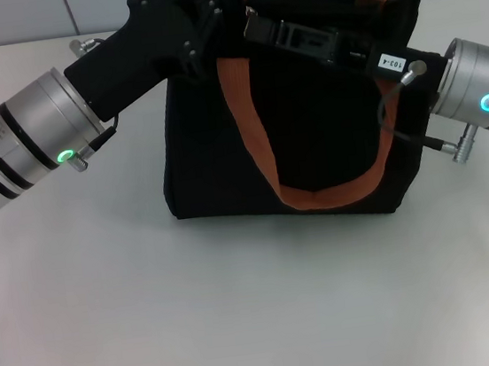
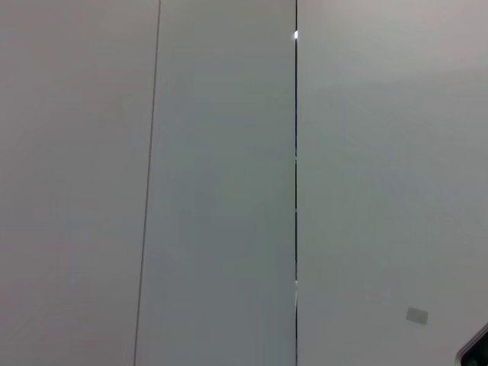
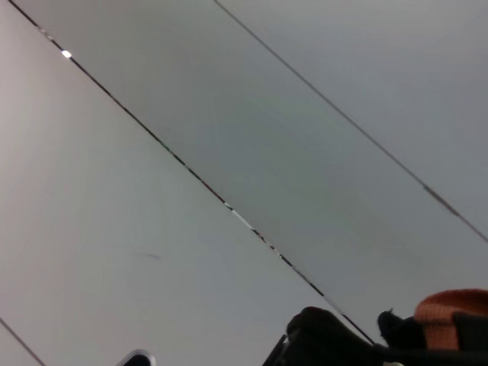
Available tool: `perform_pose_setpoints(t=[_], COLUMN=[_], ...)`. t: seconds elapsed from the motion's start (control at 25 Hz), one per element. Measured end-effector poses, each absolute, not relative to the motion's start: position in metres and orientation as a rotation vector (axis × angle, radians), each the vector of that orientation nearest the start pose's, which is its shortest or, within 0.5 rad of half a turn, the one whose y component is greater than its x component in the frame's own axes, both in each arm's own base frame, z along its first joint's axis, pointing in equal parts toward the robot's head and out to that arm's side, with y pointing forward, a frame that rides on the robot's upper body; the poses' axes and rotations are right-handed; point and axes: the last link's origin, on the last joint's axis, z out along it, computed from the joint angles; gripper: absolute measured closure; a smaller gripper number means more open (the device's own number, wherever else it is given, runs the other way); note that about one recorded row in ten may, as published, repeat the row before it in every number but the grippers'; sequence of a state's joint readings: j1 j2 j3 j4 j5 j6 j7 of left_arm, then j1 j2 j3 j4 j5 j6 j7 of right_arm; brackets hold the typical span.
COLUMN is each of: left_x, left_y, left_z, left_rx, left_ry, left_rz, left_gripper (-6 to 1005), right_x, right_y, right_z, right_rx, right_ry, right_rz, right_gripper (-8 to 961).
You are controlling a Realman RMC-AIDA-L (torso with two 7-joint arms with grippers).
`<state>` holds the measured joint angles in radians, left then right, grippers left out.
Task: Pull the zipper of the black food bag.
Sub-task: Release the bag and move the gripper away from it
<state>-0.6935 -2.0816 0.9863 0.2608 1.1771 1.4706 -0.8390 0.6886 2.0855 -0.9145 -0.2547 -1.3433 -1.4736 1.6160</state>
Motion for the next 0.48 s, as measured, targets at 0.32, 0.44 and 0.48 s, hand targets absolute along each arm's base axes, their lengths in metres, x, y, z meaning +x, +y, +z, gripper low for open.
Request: perform_pose_setpoints(t=[0.32, 0.44, 0.48], left_x=[-0.1837, -0.1837, -0.1837], left_y=[0.3679, 0.3680, 0.3680], left_z=[-0.0267, -0.0267, -0.0267], left_rx=[-2.351, -2.351, -2.351], left_ry=[-0.219, -0.219, -0.220], left_rz=[-1.247, -1.246, -1.246], left_gripper=[970, 969, 969], right_x=[0.1929, 0.1951, 0.1957], right_y=[0.3616, 0.3631, 0.3633], right_z=[-0.0411, -0.0414, -0.0414], right_rx=[-2.407, -2.390, -2.386], right_ry=[1.251, 1.261, 1.264], right_rz=[1.408, 1.396, 1.394], right_gripper=[595, 594, 594])
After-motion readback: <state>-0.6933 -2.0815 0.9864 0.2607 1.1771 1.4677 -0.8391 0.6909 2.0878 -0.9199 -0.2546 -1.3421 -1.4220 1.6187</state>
